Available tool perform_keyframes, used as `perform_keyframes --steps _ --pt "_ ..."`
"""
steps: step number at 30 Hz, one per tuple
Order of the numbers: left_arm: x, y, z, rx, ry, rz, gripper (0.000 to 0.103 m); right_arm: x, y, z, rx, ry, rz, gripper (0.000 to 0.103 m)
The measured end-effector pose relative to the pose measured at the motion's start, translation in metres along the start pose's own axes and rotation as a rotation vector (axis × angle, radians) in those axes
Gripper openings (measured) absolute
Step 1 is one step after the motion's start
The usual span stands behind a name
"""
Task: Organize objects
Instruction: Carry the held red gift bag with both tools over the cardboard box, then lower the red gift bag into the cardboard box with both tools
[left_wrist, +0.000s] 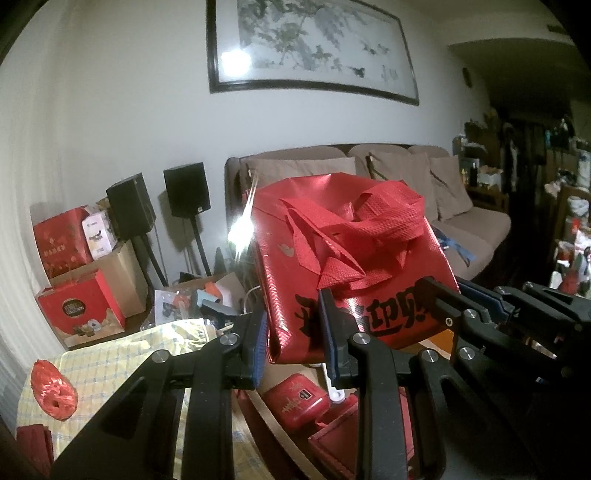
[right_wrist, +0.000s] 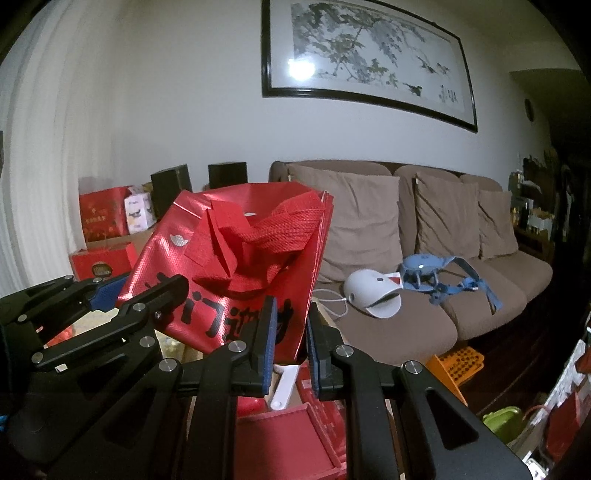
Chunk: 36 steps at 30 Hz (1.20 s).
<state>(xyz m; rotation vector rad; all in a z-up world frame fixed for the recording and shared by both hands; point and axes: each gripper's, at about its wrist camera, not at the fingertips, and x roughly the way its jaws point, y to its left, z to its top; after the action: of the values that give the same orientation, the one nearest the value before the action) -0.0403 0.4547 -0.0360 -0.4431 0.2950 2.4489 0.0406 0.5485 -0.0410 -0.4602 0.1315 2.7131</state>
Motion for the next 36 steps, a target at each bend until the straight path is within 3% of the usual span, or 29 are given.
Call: perform_keyframes --steps 36 --pt "0.030 -0.009 -0.023 -0.009 0.121 -0.022 0.024 0.031 -0.004 -0.020 -0.023 0.153 -0.016 0.014"
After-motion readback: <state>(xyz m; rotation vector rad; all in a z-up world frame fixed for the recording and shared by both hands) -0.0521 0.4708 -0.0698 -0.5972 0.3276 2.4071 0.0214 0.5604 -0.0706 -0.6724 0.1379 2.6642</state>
